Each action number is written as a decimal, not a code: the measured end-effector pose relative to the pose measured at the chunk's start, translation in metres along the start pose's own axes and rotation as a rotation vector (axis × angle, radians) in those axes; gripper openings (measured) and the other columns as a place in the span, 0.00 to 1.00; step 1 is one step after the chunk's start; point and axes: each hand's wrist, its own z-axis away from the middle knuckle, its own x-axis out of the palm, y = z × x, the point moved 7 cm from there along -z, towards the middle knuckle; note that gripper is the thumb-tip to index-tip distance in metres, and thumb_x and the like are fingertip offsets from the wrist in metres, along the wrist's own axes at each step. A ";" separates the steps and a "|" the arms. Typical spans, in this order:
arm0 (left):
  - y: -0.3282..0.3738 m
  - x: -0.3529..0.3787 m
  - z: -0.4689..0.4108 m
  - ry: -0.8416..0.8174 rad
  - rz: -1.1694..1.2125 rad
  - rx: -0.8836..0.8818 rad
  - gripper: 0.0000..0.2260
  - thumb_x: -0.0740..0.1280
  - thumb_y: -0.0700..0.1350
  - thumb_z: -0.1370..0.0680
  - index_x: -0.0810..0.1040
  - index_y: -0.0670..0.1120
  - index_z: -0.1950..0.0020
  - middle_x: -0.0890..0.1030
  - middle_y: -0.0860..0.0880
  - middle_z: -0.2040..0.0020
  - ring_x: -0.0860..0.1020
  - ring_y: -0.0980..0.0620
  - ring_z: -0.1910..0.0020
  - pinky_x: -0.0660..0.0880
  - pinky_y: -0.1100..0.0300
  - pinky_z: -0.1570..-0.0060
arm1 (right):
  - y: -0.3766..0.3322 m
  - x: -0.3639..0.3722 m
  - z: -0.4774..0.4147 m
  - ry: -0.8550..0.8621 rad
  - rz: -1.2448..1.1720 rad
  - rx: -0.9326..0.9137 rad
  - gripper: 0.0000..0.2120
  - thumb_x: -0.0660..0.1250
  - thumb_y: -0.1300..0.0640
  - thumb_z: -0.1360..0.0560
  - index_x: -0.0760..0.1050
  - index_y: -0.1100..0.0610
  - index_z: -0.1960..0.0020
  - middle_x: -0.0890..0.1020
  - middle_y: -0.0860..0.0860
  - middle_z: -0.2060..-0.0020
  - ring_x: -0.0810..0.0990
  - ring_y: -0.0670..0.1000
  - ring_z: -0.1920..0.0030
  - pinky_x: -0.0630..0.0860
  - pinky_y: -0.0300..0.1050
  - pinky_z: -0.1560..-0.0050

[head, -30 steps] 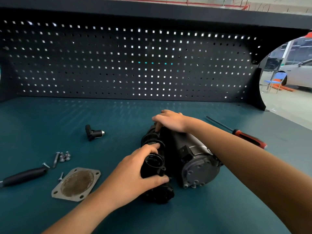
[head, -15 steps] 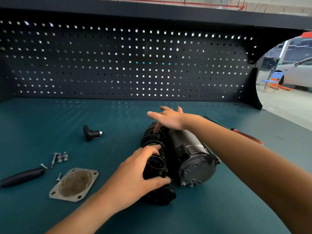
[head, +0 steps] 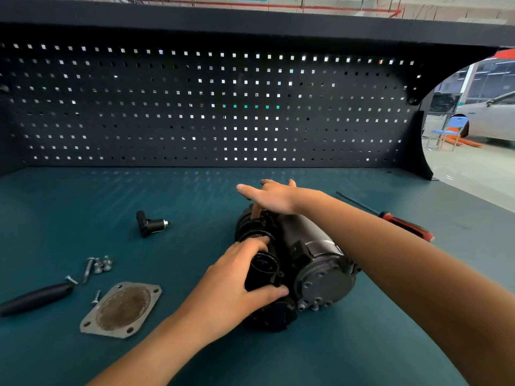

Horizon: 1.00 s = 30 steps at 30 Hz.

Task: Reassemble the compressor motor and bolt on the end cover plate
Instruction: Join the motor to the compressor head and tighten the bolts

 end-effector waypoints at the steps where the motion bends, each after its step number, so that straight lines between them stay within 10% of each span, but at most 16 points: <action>1: -0.001 0.000 0.000 0.003 0.005 0.002 0.18 0.69 0.60 0.31 0.61 0.69 0.48 0.61 0.73 0.37 0.64 0.71 0.40 0.63 0.68 0.42 | -0.001 0.000 -0.001 0.012 -0.006 -0.005 0.39 0.39 0.33 0.23 0.76 0.59 0.39 0.57 0.54 0.25 0.47 0.51 0.24 0.34 0.58 0.29; 10: -0.005 -0.002 -0.006 0.033 0.012 0.006 0.17 0.69 0.59 0.31 0.63 0.68 0.50 0.61 0.74 0.39 0.62 0.72 0.38 0.62 0.76 0.43 | 0.001 0.001 -0.013 0.091 -0.204 -0.049 0.36 0.47 0.35 0.22 0.80 0.64 0.48 0.76 0.53 0.37 0.70 0.54 0.35 0.53 0.57 0.28; 16: -0.005 -0.004 -0.007 0.052 0.011 -0.012 0.18 0.70 0.58 0.31 0.62 0.67 0.50 0.61 0.72 0.36 0.72 0.53 0.45 0.67 0.75 0.61 | 0.014 -0.033 0.000 0.498 -0.674 -0.117 0.21 0.61 0.50 0.23 0.79 0.55 0.71 0.83 0.62 0.54 0.79 0.60 0.47 0.72 0.49 0.42; 21: -0.006 -0.004 -0.008 0.063 0.024 -0.006 0.19 0.70 0.58 0.31 0.62 0.67 0.48 0.61 0.74 0.39 0.68 0.52 0.42 0.67 0.76 0.59 | 0.045 -0.032 0.001 0.588 -0.667 0.051 0.17 0.59 0.52 0.22 0.82 0.57 0.62 0.75 0.48 0.77 0.71 0.49 0.72 0.68 0.37 0.67; 30: -0.006 0.002 -0.014 0.035 -0.024 0.020 0.22 0.67 0.61 0.32 0.64 0.62 0.42 0.60 0.70 0.35 0.60 0.72 0.38 0.60 0.70 0.39 | 0.042 -0.013 -0.005 0.262 -0.456 0.075 0.14 0.60 0.54 0.25 0.82 0.56 0.61 0.83 0.55 0.53 0.77 0.53 0.53 0.72 0.43 0.54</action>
